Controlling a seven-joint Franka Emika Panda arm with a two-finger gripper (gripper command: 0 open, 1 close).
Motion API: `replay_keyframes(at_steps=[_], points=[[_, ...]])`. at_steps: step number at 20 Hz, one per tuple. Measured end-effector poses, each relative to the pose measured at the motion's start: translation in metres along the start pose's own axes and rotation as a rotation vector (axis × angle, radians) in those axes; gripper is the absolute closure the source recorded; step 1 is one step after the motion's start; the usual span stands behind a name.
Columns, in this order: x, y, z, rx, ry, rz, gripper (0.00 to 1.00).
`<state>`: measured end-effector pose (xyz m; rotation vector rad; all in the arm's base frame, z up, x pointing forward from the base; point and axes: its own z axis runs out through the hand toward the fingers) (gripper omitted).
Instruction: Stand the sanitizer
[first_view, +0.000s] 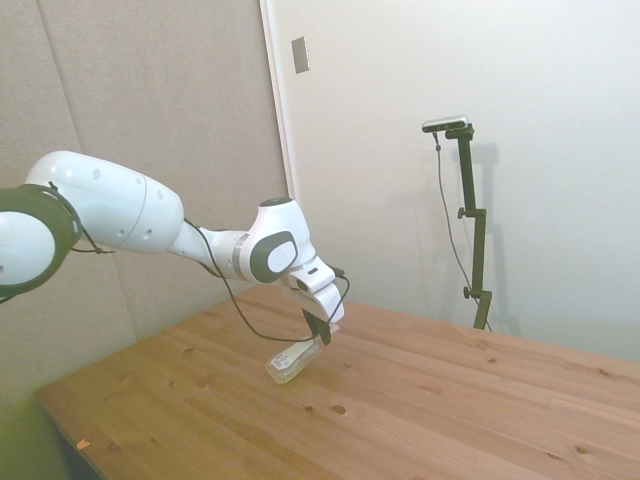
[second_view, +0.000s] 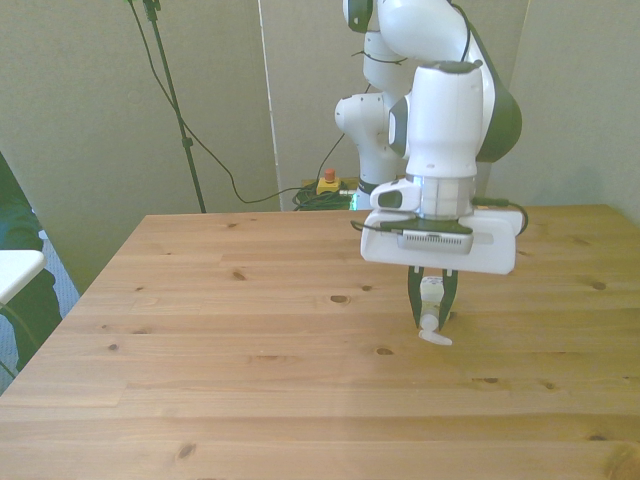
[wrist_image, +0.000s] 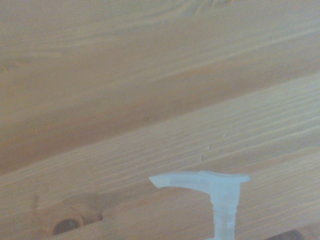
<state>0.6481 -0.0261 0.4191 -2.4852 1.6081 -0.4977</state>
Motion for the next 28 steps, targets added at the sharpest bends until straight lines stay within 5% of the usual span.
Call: replay_keyframes(at_steps=[5,10,17,28], points=[[-0.005,0.023,-0.037,0.129,0.204,0.059,1.0],[0.021,0.045,-0.051,0.171,0.407,0.127,1.0],[0.033,0.026,-0.03,0.213,0.631,0.204,1.0],[0.048,-0.029,-0.002,0.221,0.632,0.253,1.0]])
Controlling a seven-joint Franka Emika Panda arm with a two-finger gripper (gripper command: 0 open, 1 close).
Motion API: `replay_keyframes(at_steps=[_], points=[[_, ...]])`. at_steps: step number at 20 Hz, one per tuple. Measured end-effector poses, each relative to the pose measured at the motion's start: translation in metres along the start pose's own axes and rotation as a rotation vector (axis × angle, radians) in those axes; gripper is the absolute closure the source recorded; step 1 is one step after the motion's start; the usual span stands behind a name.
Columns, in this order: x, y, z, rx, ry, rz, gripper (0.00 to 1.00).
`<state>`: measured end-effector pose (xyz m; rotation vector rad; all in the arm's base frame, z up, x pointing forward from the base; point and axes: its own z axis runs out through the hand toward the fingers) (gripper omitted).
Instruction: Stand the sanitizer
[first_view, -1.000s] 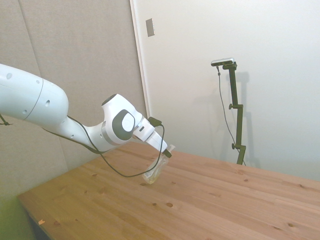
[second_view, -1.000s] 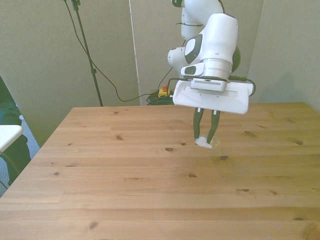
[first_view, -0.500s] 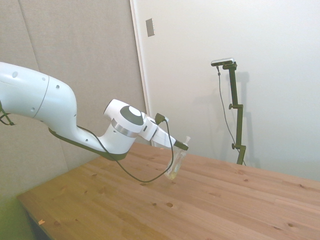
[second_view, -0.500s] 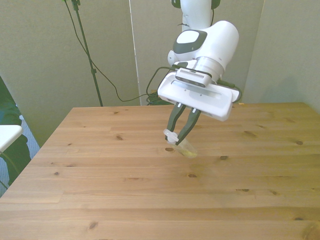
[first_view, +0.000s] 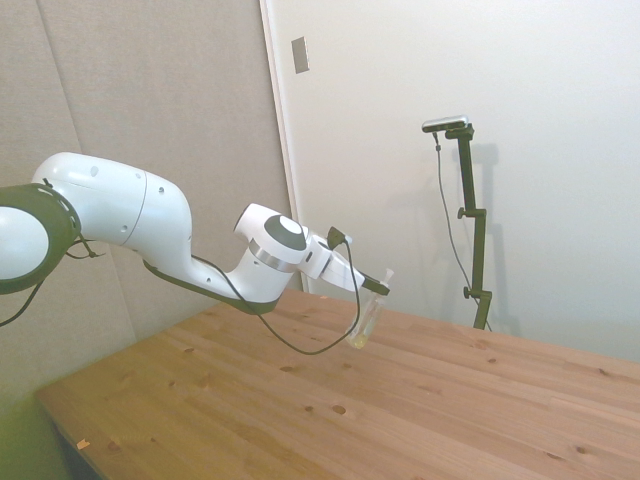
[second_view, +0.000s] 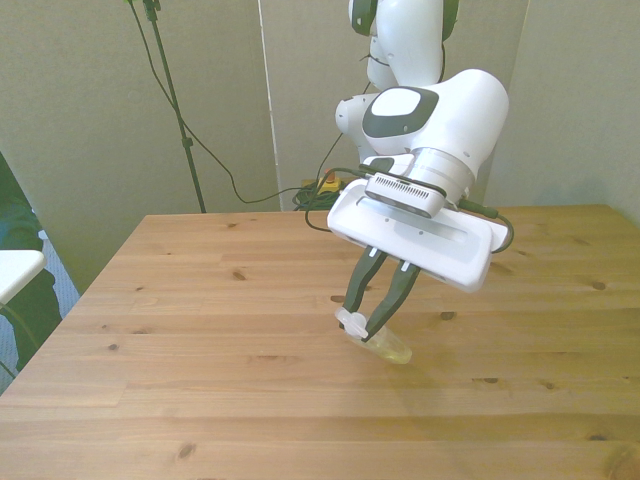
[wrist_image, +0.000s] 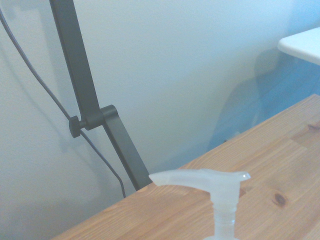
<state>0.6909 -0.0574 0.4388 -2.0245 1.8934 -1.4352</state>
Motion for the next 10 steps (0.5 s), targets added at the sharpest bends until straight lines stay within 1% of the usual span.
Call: replay_keyframes(at_steps=[2,5,10], points=[[0.004,-0.007,0.001,0.013,0.025,0.002,1.0],[0.001,-0.02,0.012,0.068,0.129,0.031,1.0],[-0.033,-0.028,0.039,0.129,0.288,0.066,1.0]])
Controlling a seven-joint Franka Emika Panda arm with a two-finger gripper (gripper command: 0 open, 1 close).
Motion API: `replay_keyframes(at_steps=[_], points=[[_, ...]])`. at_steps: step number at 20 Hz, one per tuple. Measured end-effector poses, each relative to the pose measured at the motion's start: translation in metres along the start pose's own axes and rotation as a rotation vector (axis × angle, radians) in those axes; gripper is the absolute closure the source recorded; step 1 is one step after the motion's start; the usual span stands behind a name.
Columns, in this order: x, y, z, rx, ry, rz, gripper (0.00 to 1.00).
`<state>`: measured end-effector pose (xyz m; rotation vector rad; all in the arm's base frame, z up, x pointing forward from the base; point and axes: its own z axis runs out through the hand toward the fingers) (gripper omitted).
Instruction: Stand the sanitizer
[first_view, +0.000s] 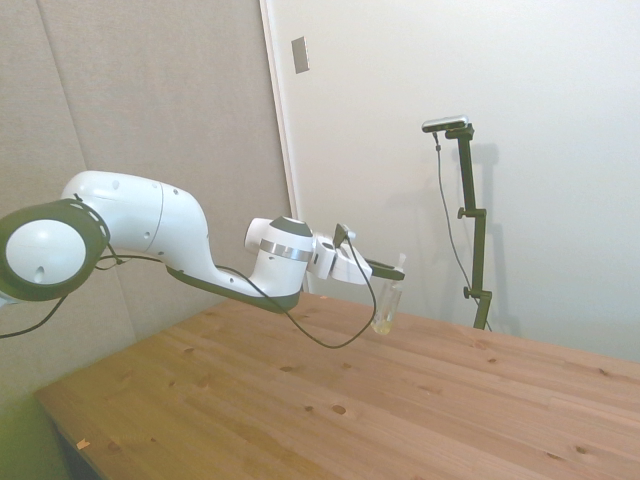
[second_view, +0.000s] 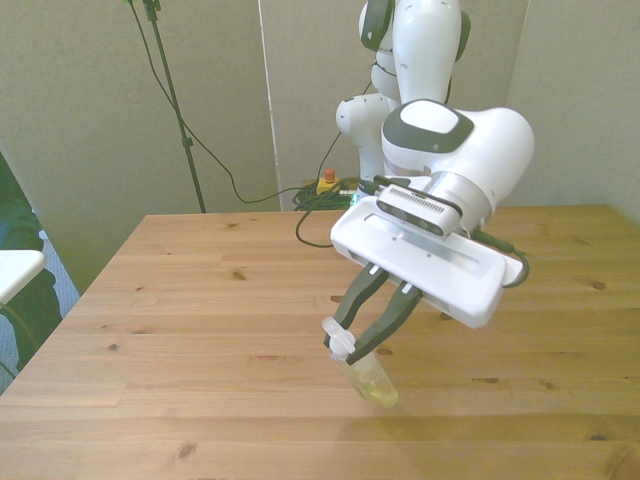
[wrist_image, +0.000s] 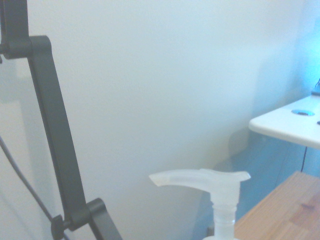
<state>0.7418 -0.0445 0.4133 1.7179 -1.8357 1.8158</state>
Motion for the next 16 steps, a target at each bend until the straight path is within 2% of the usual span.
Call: replay_keyframes(at_steps=[5,13,14,16], points=[[-0.016,-0.005,0.006,0.033,0.077,0.003,1.0],[-0.041,0.009,0.011,0.023,0.077,-0.036,1.0],[-0.041,0.009,0.012,0.022,0.078,-0.037,0.0],[-0.042,0.013,0.013,0.016,0.077,-0.042,0.0]])
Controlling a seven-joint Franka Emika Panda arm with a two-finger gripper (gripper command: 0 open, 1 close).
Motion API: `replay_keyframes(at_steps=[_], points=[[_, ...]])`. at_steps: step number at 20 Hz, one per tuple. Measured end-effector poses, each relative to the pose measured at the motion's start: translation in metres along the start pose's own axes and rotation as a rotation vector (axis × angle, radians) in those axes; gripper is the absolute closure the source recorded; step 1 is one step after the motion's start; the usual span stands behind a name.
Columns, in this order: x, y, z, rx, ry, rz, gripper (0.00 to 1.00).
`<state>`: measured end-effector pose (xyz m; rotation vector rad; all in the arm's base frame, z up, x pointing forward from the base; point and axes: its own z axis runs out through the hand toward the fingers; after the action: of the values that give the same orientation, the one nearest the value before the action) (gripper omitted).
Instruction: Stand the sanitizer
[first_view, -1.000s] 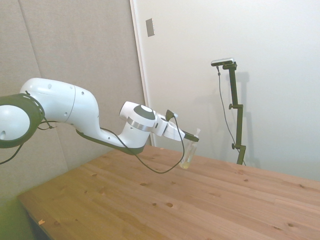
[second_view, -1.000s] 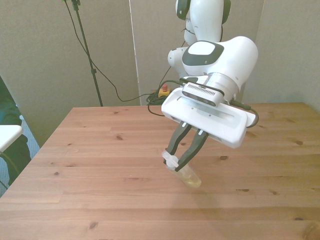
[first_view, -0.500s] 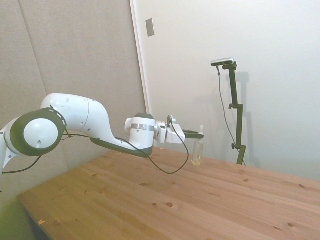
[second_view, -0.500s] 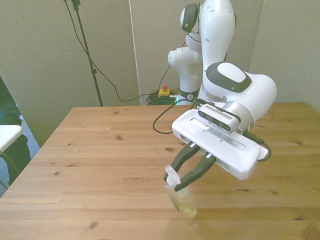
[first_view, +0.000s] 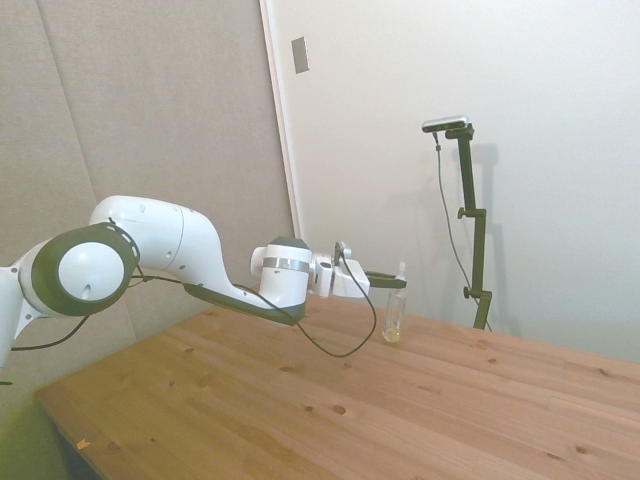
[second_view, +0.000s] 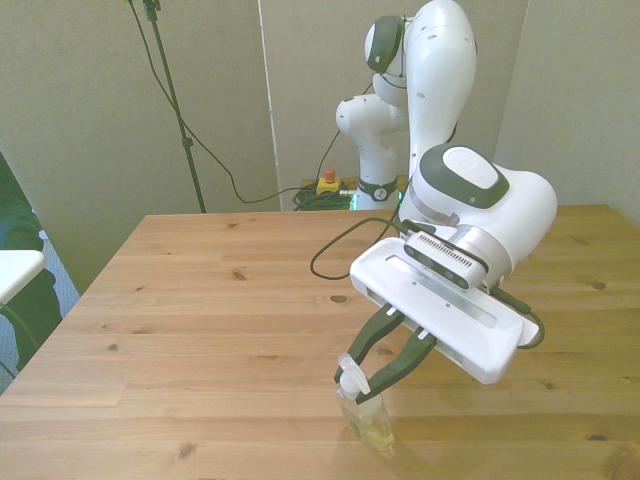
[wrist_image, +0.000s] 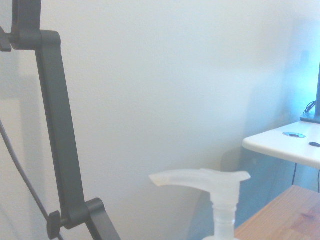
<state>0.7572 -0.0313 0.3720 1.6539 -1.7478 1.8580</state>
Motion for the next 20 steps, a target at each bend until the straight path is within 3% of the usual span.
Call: replay_keyframes(at_steps=[20], points=[[-0.002,0.001,-0.019,0.004,-0.012,-0.018,0.0]])
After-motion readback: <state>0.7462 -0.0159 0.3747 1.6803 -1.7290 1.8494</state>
